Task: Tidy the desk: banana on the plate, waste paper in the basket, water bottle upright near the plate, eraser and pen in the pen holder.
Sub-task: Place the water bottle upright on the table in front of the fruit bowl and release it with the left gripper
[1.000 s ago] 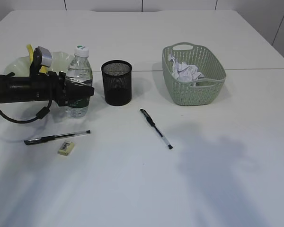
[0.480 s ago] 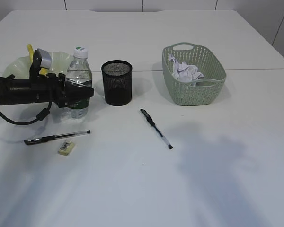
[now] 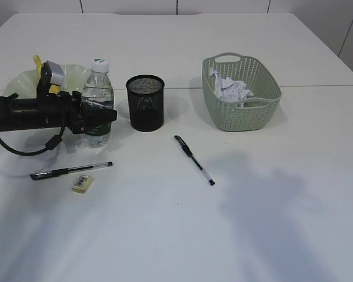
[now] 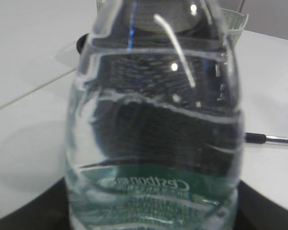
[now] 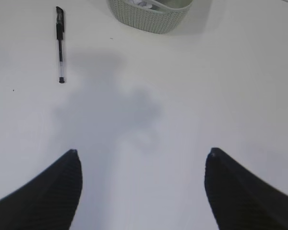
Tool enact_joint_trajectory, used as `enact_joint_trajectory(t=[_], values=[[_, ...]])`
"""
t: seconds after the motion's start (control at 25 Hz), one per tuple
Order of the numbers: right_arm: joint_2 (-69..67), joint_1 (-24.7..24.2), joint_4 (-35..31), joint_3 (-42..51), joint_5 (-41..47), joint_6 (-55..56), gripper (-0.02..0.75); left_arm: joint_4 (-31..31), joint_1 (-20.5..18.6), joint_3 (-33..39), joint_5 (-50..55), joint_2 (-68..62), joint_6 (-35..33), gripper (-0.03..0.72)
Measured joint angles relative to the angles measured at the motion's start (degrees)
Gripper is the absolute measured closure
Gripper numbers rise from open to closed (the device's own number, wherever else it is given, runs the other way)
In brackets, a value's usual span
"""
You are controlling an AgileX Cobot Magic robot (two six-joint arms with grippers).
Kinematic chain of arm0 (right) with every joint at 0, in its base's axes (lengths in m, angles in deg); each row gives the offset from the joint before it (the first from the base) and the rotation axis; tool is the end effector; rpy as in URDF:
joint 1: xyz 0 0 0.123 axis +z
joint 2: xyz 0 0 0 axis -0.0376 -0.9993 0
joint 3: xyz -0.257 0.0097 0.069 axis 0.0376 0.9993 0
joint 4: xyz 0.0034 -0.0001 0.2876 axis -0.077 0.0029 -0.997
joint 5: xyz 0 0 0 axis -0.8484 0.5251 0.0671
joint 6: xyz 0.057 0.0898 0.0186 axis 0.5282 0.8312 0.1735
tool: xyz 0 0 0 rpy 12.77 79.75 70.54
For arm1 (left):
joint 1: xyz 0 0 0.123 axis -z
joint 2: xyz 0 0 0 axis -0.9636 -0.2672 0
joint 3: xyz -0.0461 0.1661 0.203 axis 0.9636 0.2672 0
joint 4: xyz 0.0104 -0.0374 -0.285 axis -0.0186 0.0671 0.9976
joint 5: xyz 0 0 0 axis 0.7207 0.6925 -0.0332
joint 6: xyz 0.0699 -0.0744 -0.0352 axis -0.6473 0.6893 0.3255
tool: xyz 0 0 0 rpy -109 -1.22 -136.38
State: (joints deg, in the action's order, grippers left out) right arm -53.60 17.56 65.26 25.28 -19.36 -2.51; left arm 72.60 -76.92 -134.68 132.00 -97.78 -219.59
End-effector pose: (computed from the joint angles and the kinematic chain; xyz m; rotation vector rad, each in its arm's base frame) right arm 0.2454 0.0598 0.3385 -0.4420 2.4294 -0.0219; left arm 0.4747 -0.0758 0.0388 0.8520 1.6696 -0.8797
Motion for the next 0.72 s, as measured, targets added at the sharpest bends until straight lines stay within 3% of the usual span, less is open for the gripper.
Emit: enact_joint_trajectory(t=[0.36, 0.72], values=[[0.0, 0.0, 0.0, 0.0, -0.08, 0.0, 0.147, 0.0, -0.27, 0.0, 0.0, 0.0, 0.0, 0.211], [0.0, 0.0, 0.0, 0.0, -0.12, 0.0, 0.148, 0.64, -1.01, -0.04, 0.8, 0.11, -0.09, 0.111]])
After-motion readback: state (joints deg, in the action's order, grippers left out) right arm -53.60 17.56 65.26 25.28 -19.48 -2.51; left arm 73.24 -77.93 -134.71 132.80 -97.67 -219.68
